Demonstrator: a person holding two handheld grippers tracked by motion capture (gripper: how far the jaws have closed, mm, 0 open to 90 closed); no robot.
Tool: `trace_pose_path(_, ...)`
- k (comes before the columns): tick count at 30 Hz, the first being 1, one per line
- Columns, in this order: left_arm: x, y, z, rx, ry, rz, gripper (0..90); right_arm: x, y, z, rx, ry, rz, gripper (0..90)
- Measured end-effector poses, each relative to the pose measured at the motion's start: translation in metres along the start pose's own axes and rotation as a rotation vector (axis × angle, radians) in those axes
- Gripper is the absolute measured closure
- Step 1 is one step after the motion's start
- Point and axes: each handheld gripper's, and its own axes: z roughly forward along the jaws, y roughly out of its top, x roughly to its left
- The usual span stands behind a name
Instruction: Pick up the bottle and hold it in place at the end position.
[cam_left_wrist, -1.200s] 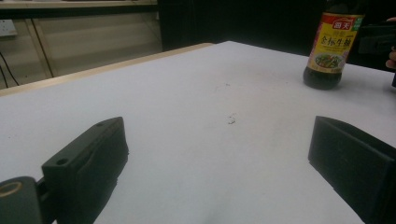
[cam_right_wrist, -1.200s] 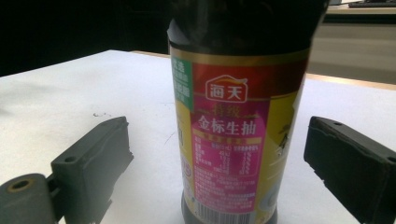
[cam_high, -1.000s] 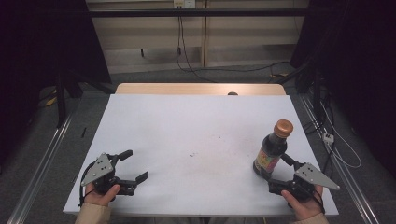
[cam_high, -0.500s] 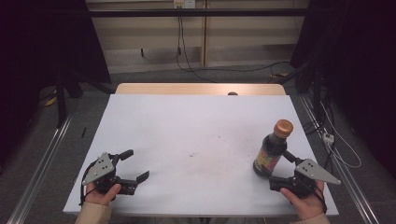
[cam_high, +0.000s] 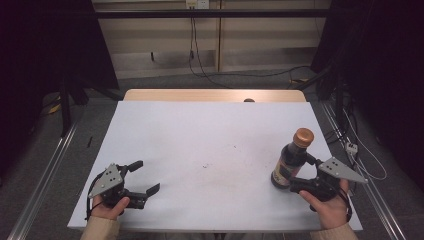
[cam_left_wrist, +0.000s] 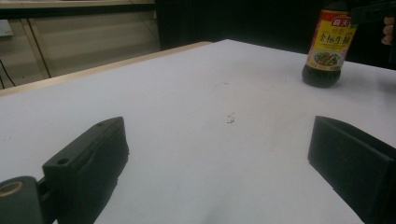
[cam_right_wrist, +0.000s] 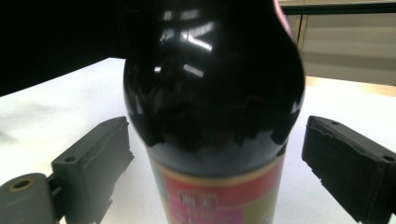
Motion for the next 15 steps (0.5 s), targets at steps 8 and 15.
trace_pose_path(8, 0.0001, -0.0004, 0.0008, 0.005, -0.002, 0.001, 4.6, -0.0009, 0.0056, 0.003, 0.013, 0.008, 0.0, 12.4)
trace_pose_path(15, 0.0003, -0.0002, 0.001, 0.006, -0.002, 0.008, 4.7, -0.0004, 0.0084, 0.0098, 0.029, 0.016, 0.0, 18.8)
